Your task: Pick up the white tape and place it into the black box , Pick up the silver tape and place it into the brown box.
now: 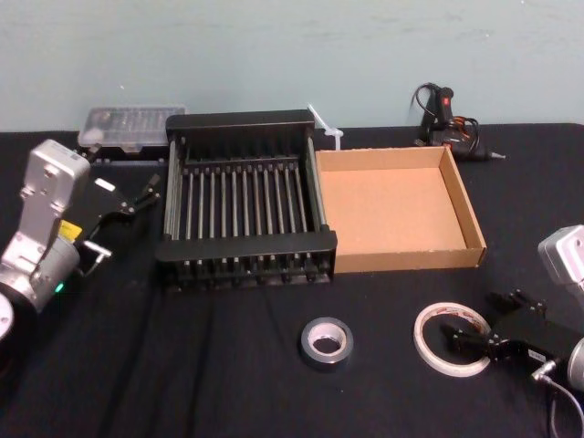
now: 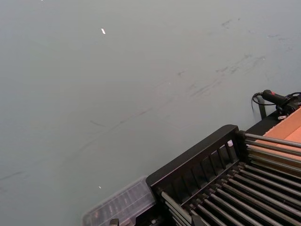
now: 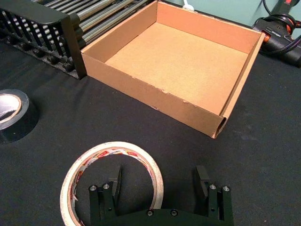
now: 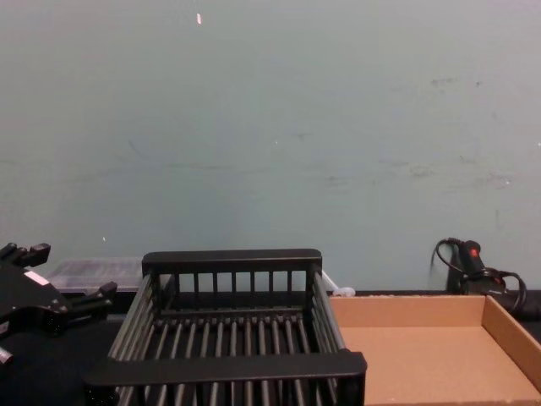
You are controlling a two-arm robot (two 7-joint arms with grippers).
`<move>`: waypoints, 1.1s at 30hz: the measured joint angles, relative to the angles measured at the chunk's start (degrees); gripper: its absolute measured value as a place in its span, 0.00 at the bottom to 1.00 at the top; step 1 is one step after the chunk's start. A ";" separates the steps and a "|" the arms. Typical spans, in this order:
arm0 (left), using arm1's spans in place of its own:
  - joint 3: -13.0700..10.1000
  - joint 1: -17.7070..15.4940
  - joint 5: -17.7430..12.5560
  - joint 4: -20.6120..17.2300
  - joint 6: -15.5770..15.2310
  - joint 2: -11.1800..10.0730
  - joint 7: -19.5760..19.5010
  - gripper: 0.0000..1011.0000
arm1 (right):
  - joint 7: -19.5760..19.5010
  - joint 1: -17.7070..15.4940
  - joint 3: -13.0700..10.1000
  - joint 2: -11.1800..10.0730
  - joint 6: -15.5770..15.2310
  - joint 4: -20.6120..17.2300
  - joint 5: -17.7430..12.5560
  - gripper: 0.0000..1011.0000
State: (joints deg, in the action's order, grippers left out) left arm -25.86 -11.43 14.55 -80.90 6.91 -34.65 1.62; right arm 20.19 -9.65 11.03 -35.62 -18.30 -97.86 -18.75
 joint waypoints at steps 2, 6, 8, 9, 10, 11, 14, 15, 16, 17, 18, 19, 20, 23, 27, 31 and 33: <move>0.00 0.00 0.00 0.00 0.00 0.00 0.00 0.99 | 0.00 0.00 0.00 0.00 0.01 0.00 0.00 0.99; 0.00 0.00 0.00 0.00 0.00 0.00 0.00 0.99 | 0.00 0.00 0.00 0.00 0.02 0.00 -0.01 0.99; 0.00 0.00 0.00 0.00 0.00 0.00 0.00 0.99 | 0.00 0.00 0.00 0.00 0.02 0.00 -0.02 0.99; 0.00 0.00 0.00 0.00 0.00 0.00 0.00 0.99 | 0.00 0.00 0.00 0.00 0.02 0.00 -0.02 0.98; 0.00 0.00 0.00 0.00 0.00 0.00 0.00 0.99 | 0.00 0.00 0.00 0.00 0.02 0.00 -0.03 0.94; 0.00 0.00 0.00 0.00 0.00 0.00 0.00 0.99 | 0.00 0.00 0.00 0.00 0.02 0.00 -0.03 0.93; 0.00 0.00 0.00 0.00 0.00 0.00 0.00 0.99 | 0.00 0.00 0.00 0.00 0.02 0.00 -0.03 0.86; 0.00 0.00 0.00 0.00 0.00 0.00 0.00 0.99 | 0.00 0.00 0.00 0.00 0.02 0.00 -0.04 0.85; 0.00 0.00 0.00 0.00 0.00 0.00 0.00 0.99 | 0.00 0.00 0.00 0.00 0.02 0.00 -0.03 0.83; 0.00 0.00 0.00 0.00 0.00 0.00 0.00 0.99 | 0.00 0.00 0.00 0.00 0.02 0.00 -0.03 0.78; 0.00 0.00 0.00 0.00 0.00 0.00 0.00 0.99 | 0.00 0.00 0.00 0.00 0.02 0.00 -0.03 0.75; 0.00 0.00 0.00 0.00 0.00 0.00 0.00 0.99 | 0.00 0.00 0.00 0.00 0.02 0.00 -0.03 0.73; 0.00 0.00 0.00 0.00 0.00 0.00 0.00 0.99 | 0.00 0.00 0.00 0.00 0.02 0.01 -0.03 0.70; 0.00 0.00 0.00 0.00 0.00 0.00 0.00 0.99 | 0.00 0.00 0.00 0.00 0.02 0.00 -0.03 0.62; 0.00 0.00 0.00 0.00 0.00 0.00 0.00 0.99 | 0.00 0.00 0.00 0.00 0.02 0.01 -0.03 0.48; 0.00 0.00 0.00 0.00 0.00 0.00 0.00 0.99 | 0.00 0.00 0.00 0.00 0.02 0.00 -0.04 0.34; 0.00 0.00 0.00 0.00 0.00 0.00 0.00 0.99 | 0.00 0.00 0.00 0.00 0.02 0.01 -0.03 0.27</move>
State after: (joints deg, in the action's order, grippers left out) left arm -25.86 -11.43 14.55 -80.90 6.91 -34.65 1.62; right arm 20.19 -9.65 11.04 -35.62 -18.28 -97.86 -18.78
